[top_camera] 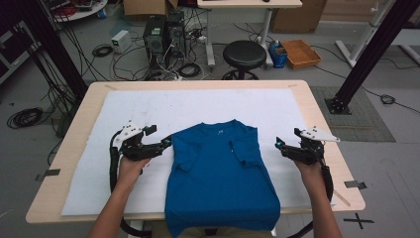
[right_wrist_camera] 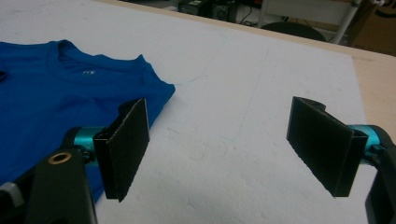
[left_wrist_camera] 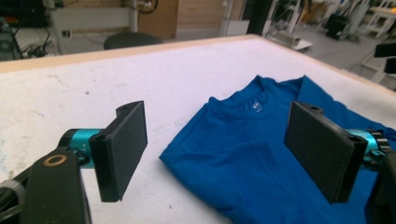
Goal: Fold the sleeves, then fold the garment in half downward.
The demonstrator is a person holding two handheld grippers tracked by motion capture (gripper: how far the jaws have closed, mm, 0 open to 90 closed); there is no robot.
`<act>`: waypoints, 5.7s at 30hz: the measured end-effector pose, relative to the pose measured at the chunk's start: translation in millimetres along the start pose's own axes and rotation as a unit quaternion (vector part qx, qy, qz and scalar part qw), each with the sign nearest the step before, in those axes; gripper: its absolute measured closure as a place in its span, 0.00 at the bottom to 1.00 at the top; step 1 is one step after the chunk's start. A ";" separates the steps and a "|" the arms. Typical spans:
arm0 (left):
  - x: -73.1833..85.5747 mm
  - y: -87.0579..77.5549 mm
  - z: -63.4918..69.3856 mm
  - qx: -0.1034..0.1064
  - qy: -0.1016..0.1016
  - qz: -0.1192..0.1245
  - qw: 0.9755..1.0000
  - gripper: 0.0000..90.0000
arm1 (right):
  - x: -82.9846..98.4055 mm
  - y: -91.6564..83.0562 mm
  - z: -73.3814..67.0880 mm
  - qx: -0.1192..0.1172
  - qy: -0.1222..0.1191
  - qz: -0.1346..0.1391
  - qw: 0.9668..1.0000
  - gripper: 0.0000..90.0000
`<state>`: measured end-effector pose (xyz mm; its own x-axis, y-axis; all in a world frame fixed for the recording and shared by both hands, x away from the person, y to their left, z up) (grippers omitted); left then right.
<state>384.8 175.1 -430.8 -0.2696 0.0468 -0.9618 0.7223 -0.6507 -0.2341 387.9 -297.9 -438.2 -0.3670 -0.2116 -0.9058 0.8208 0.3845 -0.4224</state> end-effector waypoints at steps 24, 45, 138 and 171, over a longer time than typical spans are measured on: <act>11.8 -18.4 -17.9 -0.035 0.012 0.042 0.998 0.23 | 5.7 -2.0 6.1 -0.015 0.023 -0.007 1.000 0.23; 14.6 -17.4 -22.3 -0.036 -0.003 0.038 0.999 0.23 | 8.5 4.5 2.7 -0.016 0.018 -0.020 1.000 0.23; -30.9 71.4 -39.5 -0.032 -0.091 -0.051 0.994 0.96 | -70.0 98.4 -13.9 -0.020 -0.017 -0.058 0.998 0.97; 37.7 -35.2 46.7 0.138 0.007 -0.125 0.983 0.96 | 25.4 -24.2 -63.6 -0.209 -0.052 -0.079 0.973 0.97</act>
<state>319.5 164.4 -452.3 -0.4067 0.2400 -0.8815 0.4344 -0.7980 -0.4177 330.9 -255.4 -453.0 -0.4110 -0.3790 -0.8291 0.4992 0.6675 -0.5525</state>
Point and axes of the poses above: each handheld gripper's, and its own axes: y roughly forward along the jaws, x roughly out of its underside, z roughly to its right, the point moved 5 cm from there along y, roughly forward along the jaws
